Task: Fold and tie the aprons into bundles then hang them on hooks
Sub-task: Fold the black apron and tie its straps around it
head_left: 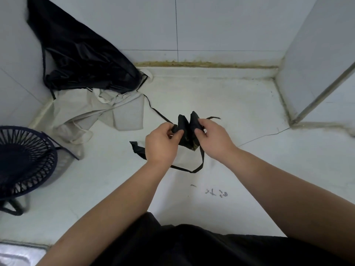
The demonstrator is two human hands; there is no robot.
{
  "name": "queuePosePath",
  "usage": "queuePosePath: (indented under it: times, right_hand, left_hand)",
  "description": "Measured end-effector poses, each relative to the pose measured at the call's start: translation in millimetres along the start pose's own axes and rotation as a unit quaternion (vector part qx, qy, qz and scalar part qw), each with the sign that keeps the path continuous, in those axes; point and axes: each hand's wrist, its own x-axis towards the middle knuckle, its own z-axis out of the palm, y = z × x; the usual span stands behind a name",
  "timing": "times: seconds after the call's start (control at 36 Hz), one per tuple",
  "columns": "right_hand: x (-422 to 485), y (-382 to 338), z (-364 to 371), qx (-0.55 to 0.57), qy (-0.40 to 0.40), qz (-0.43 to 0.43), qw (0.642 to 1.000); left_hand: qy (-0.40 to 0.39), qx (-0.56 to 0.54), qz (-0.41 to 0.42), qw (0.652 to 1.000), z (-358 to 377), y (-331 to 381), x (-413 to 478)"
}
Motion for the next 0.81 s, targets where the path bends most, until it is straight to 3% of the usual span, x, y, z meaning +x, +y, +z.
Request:
queuePosePath:
  times: [0.08,0.14,0.22,0.39,0.53,0.64,0.72,0.81]
  right_hand:
    - [7,8,1,-0.029,-0.035,0.046,0.998]
    - [11,13,3,-0.074,-0.075,0.075,0.992]
    - [11,18,5,-0.123,-0.078,0.074,0.987]
    - [7,20,17,-0.142,-0.100,0.037,0.984]
    - [8,39,17,-0.125,-0.098,0.078,0.984]
    - [9,44,18,-0.076,-0.063,0.102,0.990]
    - [8,42,23,-0.022,-0.050,0.111,0.992]
    - [5,38,26,-0.010,-0.053,0.106,0.993]
  left_hand:
    - [-0.004,0.012,0.035,0.999,4,-2,0]
    - [-0.005,0.084,0.093,0.992,6,-5,1]
    - [-0.062,0.152,0.134,0.977,12,-9,4]
    - [-0.163,0.066,0.038,0.984,29,-17,-3]
    - [-0.094,0.006,-0.034,0.995,28,-32,-14]
    - [-0.048,0.094,-0.057,0.993,15,-46,-4]
    - [-0.104,0.199,-0.145,0.964,7,-56,-2]
    - [-0.120,0.190,-0.195,0.955,3,-63,-9]
